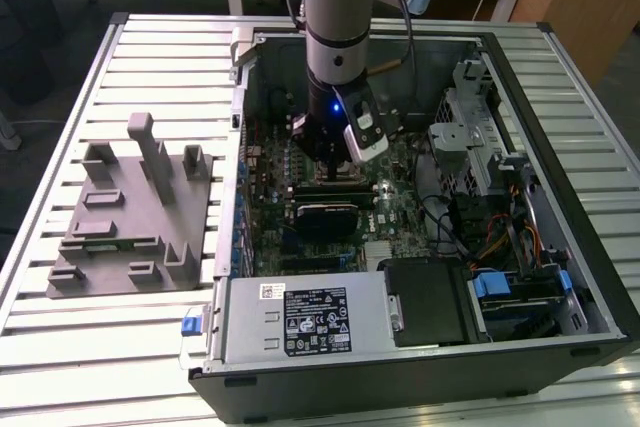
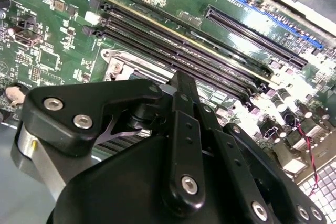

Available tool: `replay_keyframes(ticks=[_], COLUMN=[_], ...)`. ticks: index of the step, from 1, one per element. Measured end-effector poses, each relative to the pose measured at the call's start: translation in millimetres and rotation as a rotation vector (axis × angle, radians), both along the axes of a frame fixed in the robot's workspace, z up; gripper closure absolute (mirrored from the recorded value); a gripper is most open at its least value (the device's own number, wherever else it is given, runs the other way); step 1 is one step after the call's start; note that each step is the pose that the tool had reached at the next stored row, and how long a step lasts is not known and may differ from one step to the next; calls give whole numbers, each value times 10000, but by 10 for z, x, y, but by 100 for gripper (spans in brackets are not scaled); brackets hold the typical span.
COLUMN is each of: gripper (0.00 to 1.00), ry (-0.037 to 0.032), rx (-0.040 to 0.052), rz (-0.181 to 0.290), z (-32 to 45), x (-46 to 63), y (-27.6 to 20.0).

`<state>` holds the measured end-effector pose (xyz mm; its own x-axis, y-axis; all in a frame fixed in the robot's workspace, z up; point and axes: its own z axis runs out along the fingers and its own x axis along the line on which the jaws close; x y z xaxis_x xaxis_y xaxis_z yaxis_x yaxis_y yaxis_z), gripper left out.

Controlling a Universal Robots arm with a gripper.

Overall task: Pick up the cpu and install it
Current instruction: 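Install the second cpu locking lever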

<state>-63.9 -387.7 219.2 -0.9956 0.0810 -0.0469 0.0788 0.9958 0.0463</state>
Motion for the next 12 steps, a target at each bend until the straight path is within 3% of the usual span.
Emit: replay_keyframes(ticks=[6, 12], gripper=[89, 89], ry=[7, 9], rx=[96, 382], rz=[108, 232], z=[-20, -35], x=[-32, -94], y=[-26, -36])
